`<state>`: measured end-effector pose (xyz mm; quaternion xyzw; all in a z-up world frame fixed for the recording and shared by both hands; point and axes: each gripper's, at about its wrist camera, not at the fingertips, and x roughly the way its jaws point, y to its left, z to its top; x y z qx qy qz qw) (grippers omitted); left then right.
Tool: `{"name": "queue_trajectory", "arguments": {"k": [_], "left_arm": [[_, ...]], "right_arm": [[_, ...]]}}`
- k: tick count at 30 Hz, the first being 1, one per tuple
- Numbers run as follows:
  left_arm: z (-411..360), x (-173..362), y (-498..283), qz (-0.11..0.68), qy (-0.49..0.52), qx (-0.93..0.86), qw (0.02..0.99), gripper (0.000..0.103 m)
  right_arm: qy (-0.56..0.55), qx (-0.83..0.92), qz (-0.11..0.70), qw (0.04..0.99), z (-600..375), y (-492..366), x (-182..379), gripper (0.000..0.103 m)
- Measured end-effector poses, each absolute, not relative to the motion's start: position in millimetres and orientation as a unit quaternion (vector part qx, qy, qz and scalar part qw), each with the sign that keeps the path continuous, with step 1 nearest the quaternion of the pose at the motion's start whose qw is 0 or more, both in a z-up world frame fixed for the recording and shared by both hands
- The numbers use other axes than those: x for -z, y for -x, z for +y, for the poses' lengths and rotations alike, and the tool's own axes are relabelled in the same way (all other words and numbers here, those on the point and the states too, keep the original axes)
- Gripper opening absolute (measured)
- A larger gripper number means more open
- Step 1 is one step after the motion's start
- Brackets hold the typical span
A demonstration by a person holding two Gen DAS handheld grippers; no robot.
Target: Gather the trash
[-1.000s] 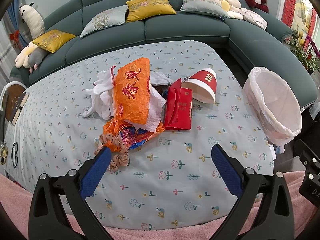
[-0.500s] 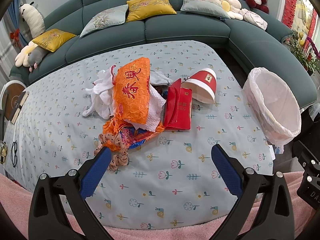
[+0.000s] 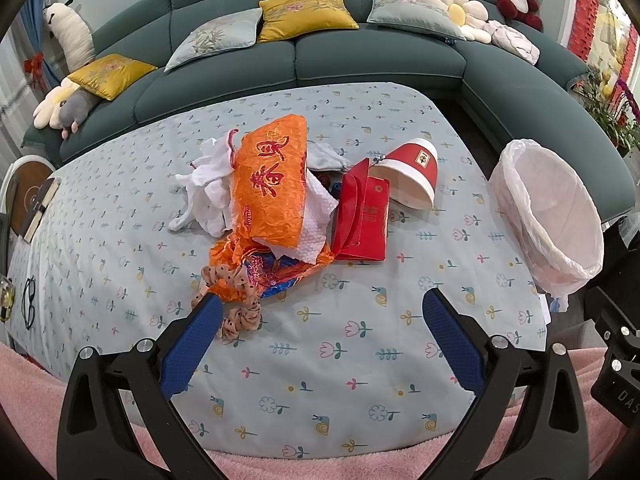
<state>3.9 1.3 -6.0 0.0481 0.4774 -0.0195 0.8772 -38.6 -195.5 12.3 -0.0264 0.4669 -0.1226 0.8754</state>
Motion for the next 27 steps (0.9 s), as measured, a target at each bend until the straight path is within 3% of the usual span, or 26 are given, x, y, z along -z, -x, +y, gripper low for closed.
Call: {"name": "queue_trajectory", "arguments": {"k": [27], "left_arm": [[-1.1, 3.7, -1.8, 0.475, -0.048, 0.024, 0.878, 0.095]], "right_arm": [[0.027, 0.124, 0.464, 0.876, -194.4, 39.7, -14.5, 0.096]]}}
